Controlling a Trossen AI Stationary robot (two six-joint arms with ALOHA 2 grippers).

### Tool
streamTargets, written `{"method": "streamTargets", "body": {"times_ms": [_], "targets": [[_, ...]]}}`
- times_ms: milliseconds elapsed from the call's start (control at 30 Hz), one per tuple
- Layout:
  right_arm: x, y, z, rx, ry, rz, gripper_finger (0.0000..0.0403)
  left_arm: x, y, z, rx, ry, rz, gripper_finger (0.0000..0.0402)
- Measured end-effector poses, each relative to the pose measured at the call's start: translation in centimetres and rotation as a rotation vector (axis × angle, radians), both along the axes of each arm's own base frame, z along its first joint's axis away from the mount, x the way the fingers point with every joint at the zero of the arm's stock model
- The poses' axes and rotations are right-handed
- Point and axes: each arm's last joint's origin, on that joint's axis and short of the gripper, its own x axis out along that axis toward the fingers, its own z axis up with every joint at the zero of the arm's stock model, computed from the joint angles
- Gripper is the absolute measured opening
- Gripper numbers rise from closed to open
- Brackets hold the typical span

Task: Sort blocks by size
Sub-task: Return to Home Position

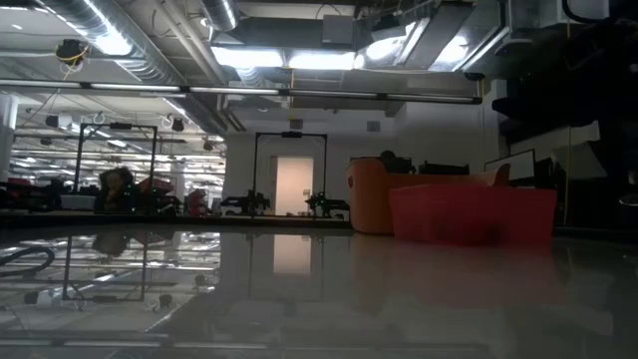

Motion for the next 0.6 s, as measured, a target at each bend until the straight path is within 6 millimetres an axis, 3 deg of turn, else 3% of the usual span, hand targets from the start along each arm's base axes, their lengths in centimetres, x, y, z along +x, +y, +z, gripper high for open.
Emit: {"method": "streamTargets", "body": {"times_ms": [300,600], "targets": [[0.0,0.0,0.0,0.000,0.000,0.000,0.0257,-2.8,2.9,-4.6,-0.129,-0.192,0.155,0.0205],[0.0,0.0,0.0,0.000,0.000,0.000,0.0257,-5.7,4.5,-9.8,-0.335,-0.447,0.044,0.0205]]}}
